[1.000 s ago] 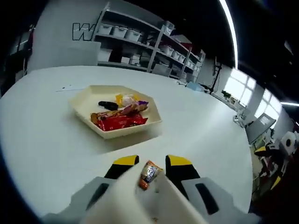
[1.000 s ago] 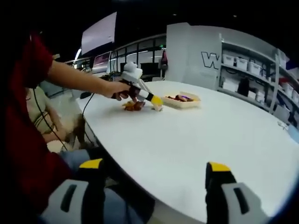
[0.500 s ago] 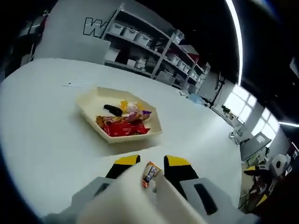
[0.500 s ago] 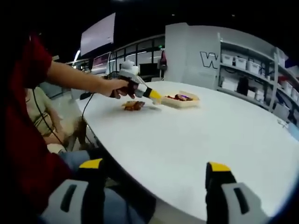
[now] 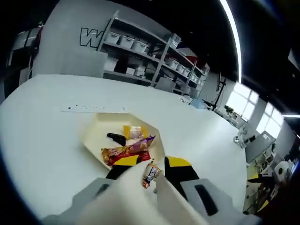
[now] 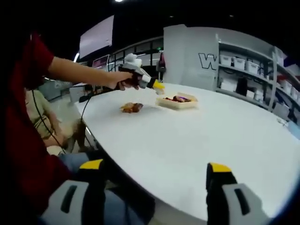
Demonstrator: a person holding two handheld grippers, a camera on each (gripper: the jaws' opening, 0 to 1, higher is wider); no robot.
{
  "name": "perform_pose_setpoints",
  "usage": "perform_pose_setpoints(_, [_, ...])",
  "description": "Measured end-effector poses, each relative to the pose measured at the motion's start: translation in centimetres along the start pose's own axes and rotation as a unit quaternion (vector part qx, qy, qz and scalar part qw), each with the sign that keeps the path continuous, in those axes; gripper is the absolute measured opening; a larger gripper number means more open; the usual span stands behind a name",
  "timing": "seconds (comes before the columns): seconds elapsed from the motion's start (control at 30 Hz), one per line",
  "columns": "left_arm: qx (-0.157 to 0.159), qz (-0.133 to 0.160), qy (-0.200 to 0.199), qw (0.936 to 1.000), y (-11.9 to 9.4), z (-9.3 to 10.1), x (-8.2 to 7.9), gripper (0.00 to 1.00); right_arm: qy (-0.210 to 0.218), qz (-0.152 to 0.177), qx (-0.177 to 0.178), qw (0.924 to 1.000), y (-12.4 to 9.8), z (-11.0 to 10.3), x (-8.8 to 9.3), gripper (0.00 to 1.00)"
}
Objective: Place the target food into the container with the food tongs after gripping and lifting it, then release it inside without dropping or visibly crushing the food.
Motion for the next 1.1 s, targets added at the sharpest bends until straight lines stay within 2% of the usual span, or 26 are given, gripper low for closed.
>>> perform_pose_setpoints(0.13, [-0.009,0.002,0.006,0.9999,0.8,-0.7,-1.1,0.17,0.002,0.002,0.005,1.0,-0.3,0.3,-0.1,0.88])
perform_pose_setpoints(0.4, [-0.021,0.006,0.017,0.9996,1.9,-1.7,-2.0,0.18,0.013,0.004,0.013,0.9998,-0.6,0.9,0.0,0.88])
perform_pose_setpoints(0.5, [-0.023,0.014,0.006,0.9996,2.4,-2.2,-2.6,0.18,0.009,-0.002,0.014,0.9999,-0.6,1.1,0.0,0.88])
perform_pose_setpoints(0.73, [-0.031,0.021,0.016,0.9992,3.2,-3.0,-3.3,0.18,0.012,-0.001,0.021,0.9997,-0.7,1.7,-0.2,0.88])
perform_pose_setpoints(0.83, [-0.032,0.025,0.013,0.9991,3.5,-3.4,-3.4,0.21,0.013,-0.005,0.022,0.9997,-0.5,1.7,-0.1,0.88])
perform_pose_setpoints(0.87, [-0.043,0.034,0.031,0.998,3.5,-3.7,-3.6,0.24,0.013,-0.005,0.022,0.9997,-0.5,1.7,-0.1,0.88])
perform_pose_setpoints(0.9, [-0.034,0.049,0.067,0.996,3.6,-3.6,-3.8,0.26,0.012,-0.006,0.021,0.9997,-0.4,1.7,-0.1,0.88])
perform_pose_setpoints(0.93, [-0.023,0.053,0.092,0.9941,3.7,-3.5,-3.8,0.27,0.013,-0.006,0.021,0.9997,-0.4,1.6,-0.2,0.88])
perform_pose_setpoints(0.97, [-0.036,0.044,0.103,0.993,3.6,-3.6,-3.5,0.27,0.013,-0.006,0.021,0.9997,-0.4,1.6,-0.2,0.88])
perform_pose_setpoints(1.1, [-0.031,0.041,0.096,0.9941,3.2,-3.4,-3.2,0.27,0.01,-0.007,0.02,0.9997,-0.3,1.6,-0.3,0.88])
Point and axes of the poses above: the point that each gripper's makers call its tool centre point, and the gripper's own axes: y roughly forward along the fingers, z roughly to its right, x roughly out of its underside, the point moved 6 cm from there along -y, roughly backward along the fingers, and after that the axes turned 7 degrees about y, right-handed, at the moved point
